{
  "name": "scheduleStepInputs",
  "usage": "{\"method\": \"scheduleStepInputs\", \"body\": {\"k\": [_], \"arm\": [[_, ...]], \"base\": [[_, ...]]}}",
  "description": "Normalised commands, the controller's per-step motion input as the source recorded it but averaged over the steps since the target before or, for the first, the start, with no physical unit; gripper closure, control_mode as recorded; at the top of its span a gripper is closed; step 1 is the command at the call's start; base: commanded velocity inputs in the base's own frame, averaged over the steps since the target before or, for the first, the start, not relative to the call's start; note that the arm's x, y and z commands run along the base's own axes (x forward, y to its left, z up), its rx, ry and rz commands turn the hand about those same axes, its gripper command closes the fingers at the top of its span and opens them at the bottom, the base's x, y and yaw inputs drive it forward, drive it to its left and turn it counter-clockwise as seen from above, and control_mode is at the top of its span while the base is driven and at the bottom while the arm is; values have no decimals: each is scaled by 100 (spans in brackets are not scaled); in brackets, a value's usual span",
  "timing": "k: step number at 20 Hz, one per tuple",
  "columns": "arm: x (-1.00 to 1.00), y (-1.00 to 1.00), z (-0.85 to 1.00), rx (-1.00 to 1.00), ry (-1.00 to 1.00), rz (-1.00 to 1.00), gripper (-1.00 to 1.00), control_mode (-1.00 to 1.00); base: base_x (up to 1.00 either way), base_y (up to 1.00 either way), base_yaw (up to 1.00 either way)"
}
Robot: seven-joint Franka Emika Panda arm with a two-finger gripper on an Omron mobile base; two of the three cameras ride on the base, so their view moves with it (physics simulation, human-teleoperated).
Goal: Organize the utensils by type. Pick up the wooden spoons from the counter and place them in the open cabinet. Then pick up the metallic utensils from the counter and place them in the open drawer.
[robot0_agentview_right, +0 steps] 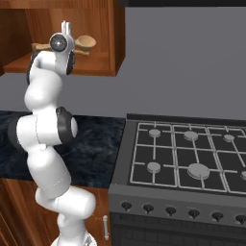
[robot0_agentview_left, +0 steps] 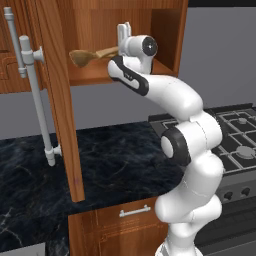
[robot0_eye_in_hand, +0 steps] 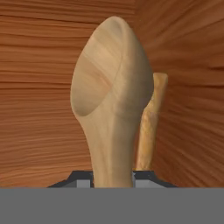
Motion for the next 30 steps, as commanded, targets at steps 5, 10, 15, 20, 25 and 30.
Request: {"method": "scheduleStepInputs", "body": {"k": [5, 10, 15, 20, 25, 30], "arm": [[41, 0, -20, 0, -6, 0, 100, -100], [13, 11, -32, 0, -2, -5, 100, -100], [22, 22, -30, 0, 0, -15, -100, -100], [9, 7, -17, 0, 0, -17, -100, -100], [-3, 1, -16, 0, 0, -12, -100, -100], [-13, 0, -7, 0, 0, -2, -100, -100]], "base": [[0, 0, 0], [0, 0, 0], [0, 0, 0], [0, 0, 0], [0, 0, 0], [0, 0, 0]]}}
